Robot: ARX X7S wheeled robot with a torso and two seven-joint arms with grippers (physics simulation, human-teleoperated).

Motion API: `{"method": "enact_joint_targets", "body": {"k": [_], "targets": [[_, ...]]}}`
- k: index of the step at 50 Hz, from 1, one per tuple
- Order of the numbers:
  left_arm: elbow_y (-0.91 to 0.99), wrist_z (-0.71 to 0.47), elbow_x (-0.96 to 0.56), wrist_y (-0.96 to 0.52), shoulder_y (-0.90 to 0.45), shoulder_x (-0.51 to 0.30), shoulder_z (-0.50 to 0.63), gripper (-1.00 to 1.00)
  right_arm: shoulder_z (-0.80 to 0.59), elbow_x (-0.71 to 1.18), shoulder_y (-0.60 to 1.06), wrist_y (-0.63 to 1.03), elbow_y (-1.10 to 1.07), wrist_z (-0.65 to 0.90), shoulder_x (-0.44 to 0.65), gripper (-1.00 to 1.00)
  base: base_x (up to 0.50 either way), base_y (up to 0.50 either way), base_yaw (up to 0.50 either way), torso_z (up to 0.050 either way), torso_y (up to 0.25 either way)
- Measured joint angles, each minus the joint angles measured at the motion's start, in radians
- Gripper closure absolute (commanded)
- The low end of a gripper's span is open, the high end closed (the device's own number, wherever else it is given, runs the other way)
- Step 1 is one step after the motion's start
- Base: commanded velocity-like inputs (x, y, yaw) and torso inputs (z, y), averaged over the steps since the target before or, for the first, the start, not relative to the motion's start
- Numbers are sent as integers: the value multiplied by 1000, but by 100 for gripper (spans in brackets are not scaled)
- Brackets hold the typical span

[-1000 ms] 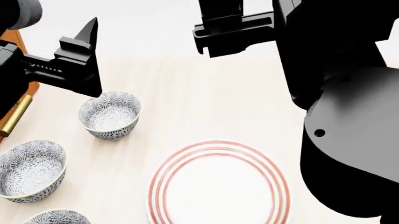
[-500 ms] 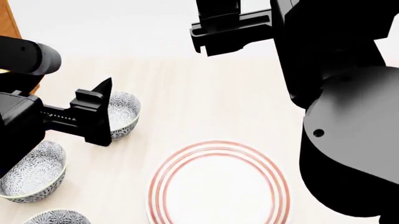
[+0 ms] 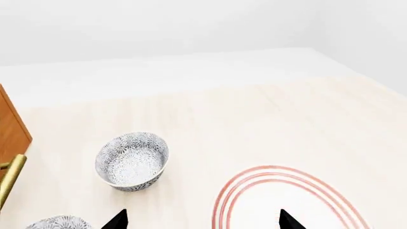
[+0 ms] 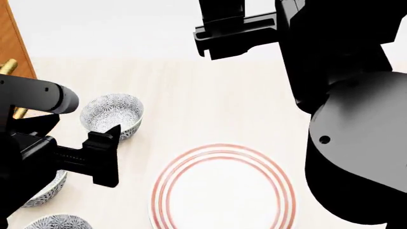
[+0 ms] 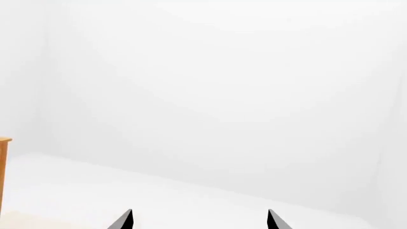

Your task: Put the bowl at the front on the plate.

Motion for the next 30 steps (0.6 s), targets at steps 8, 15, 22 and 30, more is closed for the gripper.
{"method": "enact_joint_targets", "body": {"k": [8,15,22,30], "targets": [[-7,6,10,14,43,-7,7,-100,-4,-3,-4,-7,-1,-2,1,-100,0,0,0,0,0],[-10,4,14,23,76,-11,16,-100,-7,-5,-8,-12,-2,-4,3,-100,0,0,0,0,0],[-10,13,30,35,113,-16,26,-100,-9,-5,-11,-17,-3,-5,7,-100,0,0,0,0,0],[-9,25,42,49,154,-24,34,-100,-11,-6,-14,-22,-5,-7,10,-100,0,0,0,0,0]]}}
